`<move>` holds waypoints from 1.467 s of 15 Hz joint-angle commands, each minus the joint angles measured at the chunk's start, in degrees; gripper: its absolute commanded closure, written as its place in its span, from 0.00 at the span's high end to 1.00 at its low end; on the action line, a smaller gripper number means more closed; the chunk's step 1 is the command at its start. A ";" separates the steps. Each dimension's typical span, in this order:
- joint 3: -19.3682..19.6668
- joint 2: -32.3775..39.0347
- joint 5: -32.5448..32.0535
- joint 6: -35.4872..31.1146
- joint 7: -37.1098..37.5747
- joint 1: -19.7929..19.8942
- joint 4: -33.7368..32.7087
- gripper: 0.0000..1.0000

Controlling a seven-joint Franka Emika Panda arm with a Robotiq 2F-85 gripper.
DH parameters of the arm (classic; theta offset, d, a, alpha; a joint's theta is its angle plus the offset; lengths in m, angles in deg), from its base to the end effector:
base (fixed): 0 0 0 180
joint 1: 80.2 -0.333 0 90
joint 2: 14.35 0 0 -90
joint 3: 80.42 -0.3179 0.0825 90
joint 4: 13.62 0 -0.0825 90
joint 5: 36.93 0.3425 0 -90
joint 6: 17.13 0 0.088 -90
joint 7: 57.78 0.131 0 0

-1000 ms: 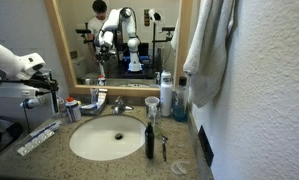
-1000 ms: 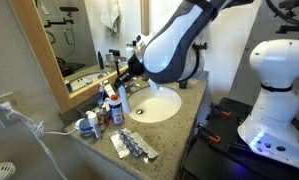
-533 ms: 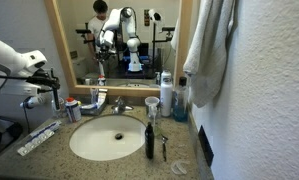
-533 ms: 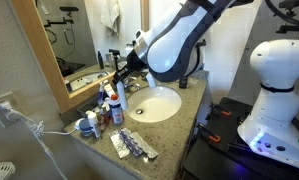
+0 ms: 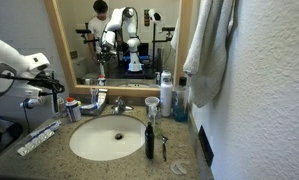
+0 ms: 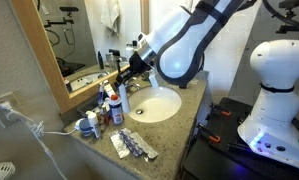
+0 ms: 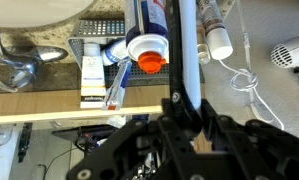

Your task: Move the electric toothbrush forward

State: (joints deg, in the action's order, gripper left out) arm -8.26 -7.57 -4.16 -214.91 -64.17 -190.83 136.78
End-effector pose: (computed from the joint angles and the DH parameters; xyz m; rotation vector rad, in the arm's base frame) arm 0.4027 0.2376 0.3508 -2.7412 -0.2945 -1.1257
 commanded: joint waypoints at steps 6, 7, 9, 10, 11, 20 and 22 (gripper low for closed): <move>-7.34 -9.70 -18.00 -0.50 5.12 14.00 5.33 0.12; -9.16 -10.54 -19.81 -0.49 4.97 16.67 5.74 0.12; -17.09 -11.92 -23.27 -0.29 5.07 26.12 6.94 0.11; -9.94 -12.29 -25.66 -0.52 6.06 19.74 7.50 0.11; -10.82 -13.02 -27.66 -0.49 6.43 21.43 7.97 0.10; 11.75 -17.93 -45.74 -0.40 13.35 3.62 8.69 0.10; 17.95 -19.70 -47.26 -0.37 11.21 -0.74 8.63 0.10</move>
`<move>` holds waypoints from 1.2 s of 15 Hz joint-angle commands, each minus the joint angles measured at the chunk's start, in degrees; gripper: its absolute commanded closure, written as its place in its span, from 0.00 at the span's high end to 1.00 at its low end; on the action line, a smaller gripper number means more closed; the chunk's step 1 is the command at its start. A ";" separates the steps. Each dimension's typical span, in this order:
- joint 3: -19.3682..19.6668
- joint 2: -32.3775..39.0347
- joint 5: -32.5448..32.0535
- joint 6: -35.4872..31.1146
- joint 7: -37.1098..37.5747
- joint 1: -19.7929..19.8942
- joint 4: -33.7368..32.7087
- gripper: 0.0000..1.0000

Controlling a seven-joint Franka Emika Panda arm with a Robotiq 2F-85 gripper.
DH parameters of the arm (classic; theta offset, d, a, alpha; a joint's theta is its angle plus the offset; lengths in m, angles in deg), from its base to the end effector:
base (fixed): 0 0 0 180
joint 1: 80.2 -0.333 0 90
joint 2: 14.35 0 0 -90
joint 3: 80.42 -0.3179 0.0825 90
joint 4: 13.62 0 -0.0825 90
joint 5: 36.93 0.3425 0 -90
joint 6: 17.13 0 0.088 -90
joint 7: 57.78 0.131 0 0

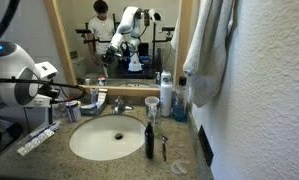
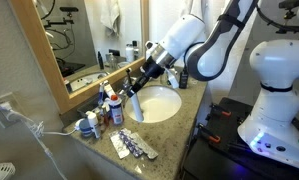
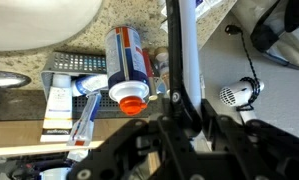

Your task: Move the electric toothbrush forward

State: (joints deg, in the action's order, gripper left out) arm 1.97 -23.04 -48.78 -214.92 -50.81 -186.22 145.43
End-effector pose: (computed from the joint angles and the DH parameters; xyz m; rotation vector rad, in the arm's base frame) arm 0.3833 0.1978 0.3251 -2.6103 -0.6082 -0.9058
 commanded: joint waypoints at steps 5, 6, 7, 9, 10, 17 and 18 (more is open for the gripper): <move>20.88 -10.23 -2.35 -0.36 -10.77 -13.62 -1.48 0.10; 23.69 -11.78 -2.12 -0.35 -12.74 -15.78 -2.17 0.10; 26.76 -13.63 -2.05 -0.35 -15.01 -18.14 -2.99 0.10; 32.57 -17.62 -2.06 -0.34 -19.25 -23.08 -5.03 0.10; 35.29 -19.66 -2.04 -0.35 -21.33 -25.72 -6.39 0.10; 41.95 -34.02 -3.23 -0.01 -31.58 -35.54 -17.83 0.10; 41.89 -35.37 -3.61 -0.23 -32.27 -36.16 -18.91 0.10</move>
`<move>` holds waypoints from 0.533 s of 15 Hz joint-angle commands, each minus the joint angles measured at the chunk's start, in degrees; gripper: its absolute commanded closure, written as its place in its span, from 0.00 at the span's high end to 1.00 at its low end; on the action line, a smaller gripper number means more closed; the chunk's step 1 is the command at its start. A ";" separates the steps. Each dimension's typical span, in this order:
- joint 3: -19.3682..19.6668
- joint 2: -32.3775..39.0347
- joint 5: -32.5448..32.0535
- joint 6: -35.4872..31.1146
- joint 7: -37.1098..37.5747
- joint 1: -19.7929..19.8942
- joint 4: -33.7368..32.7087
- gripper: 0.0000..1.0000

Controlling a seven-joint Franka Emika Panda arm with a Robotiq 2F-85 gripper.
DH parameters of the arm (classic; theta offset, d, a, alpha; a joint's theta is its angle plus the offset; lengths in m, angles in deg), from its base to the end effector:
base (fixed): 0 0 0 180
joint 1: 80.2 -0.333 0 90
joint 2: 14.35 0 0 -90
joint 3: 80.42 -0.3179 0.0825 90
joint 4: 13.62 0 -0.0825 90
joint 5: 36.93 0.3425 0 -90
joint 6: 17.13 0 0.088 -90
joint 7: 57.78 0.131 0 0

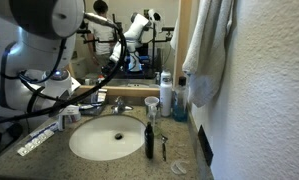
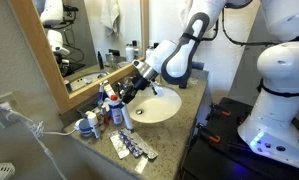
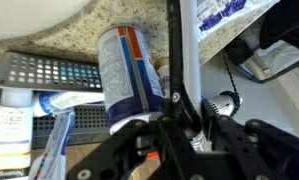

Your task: Move the electric toothbrush forward

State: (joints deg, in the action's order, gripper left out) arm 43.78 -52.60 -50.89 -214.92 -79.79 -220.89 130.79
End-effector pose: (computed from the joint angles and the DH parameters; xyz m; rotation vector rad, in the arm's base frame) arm 0.4687 0.1762 0.2341 -2.4058 -0.8287 -0.8304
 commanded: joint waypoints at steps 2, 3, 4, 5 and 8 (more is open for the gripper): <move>-0.20 -7.97 -2.77 -0.21 -4.49 -1.86 -5.75 0.10; -0.33 -8.93 -3.55 -0.22 -5.10 -1.63 -6.05 0.10; -0.45 -9.60 -4.21 -0.22 -5.38 -1.57 -6.40 0.10; -0.47 -10.30 -4.98 -0.22 -5.90 -1.39 -6.63 0.10; -0.51 -11.56 -6.49 -0.21 -6.36 -1.15 -7.26 0.10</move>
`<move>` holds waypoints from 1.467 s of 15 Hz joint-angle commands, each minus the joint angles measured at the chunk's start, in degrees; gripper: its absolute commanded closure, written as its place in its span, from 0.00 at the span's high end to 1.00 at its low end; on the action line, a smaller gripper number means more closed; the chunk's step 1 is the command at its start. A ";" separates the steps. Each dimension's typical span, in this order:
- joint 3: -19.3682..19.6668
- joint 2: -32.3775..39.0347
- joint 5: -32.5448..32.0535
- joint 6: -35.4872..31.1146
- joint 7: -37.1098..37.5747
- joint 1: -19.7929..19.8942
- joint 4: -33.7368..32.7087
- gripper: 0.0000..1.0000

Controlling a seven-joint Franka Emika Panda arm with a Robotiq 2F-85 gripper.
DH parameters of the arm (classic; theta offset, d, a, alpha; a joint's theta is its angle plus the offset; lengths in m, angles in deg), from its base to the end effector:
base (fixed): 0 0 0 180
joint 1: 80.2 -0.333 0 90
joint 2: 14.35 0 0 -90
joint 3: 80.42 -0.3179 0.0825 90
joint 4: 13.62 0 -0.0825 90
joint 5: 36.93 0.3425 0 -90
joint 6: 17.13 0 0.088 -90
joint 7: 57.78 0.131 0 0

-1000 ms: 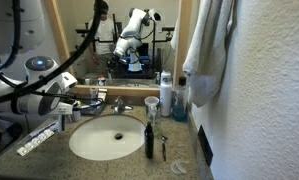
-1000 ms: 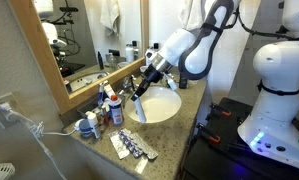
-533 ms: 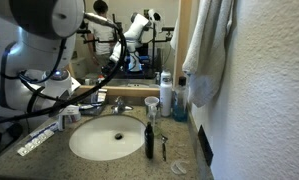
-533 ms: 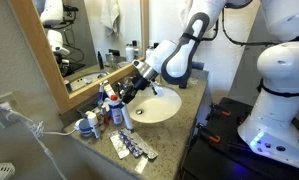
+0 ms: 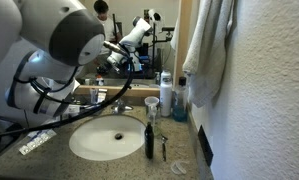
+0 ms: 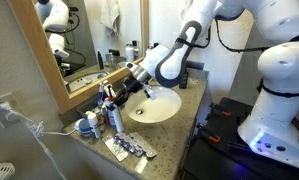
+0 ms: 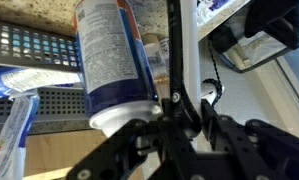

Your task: Move the electric toothbrush forward

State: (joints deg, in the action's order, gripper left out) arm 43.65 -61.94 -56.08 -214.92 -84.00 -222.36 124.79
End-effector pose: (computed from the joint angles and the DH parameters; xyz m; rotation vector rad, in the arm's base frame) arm 0.4892 0.1984 0.2227 -2.2681 -0.9044 -0.8832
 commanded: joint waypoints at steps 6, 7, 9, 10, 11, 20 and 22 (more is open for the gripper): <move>-0.84 -2.22 -3.27 -0.19 -2.85 0.98 -1.37 0.10; -0.96 -2.10 -3.41 -0.19 -2.81 1.00 -1.30 0.10; -1.25 -1.93 -3.69 -0.19 -3.06 1.05 -1.15 0.10; -1.34 -1.80 -3.79 -0.19 -3.43 1.05 -1.05 0.10; -1.49 -1.59 -3.85 -0.19 -3.48 1.07 -0.90 0.10; -1.19 -0.50 -5.09 -0.20 -5.65 1.47 -0.84 0.10; -1.18 -0.59 -5.39 -0.20 -6.81 1.70 -0.95 0.10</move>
State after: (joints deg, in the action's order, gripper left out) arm 42.99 -63.35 -60.66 -214.93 -89.21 -221.47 123.79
